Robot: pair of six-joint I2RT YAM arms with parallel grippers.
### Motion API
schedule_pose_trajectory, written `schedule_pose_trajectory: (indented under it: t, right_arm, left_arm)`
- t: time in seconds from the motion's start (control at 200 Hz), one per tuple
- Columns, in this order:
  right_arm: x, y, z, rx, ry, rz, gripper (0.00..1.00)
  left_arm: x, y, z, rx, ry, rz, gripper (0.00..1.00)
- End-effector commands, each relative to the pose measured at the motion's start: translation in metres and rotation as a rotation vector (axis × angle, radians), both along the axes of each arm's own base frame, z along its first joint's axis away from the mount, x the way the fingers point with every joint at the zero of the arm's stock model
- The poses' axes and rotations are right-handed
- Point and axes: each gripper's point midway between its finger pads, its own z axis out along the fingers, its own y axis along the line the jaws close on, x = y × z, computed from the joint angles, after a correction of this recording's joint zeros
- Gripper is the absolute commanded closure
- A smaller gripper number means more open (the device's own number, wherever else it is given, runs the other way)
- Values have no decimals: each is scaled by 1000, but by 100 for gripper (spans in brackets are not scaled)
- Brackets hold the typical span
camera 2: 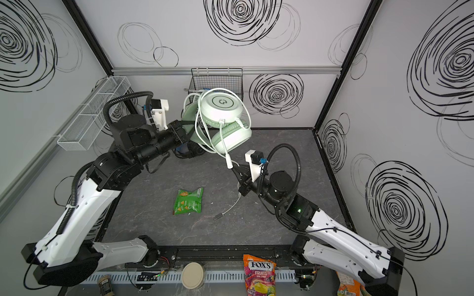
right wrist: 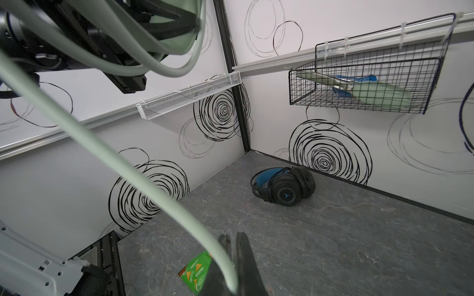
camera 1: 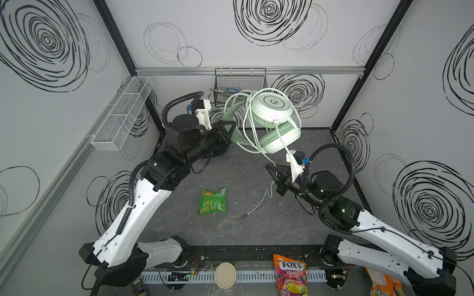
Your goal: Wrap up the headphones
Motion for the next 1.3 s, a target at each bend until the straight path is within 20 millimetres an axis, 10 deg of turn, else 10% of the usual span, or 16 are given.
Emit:
schedule_pose_trajectory:
  t: [0.0, 0.465, 1.291]
  right_arm:
    - [16, -9, -8, -19, 25, -62, 96]
    - [42, -47, 9, 1, -7, -133, 85]
    - [118, -84, -8, 21, 41, -355, 72]
  left_arm:
    - [-23, 11, 76, -110, -189, -41, 100]
    - [-42, -30, 60, -135, -185, -395, 100]
    - [-69, -34, 50, -2, -312, -476, 100]
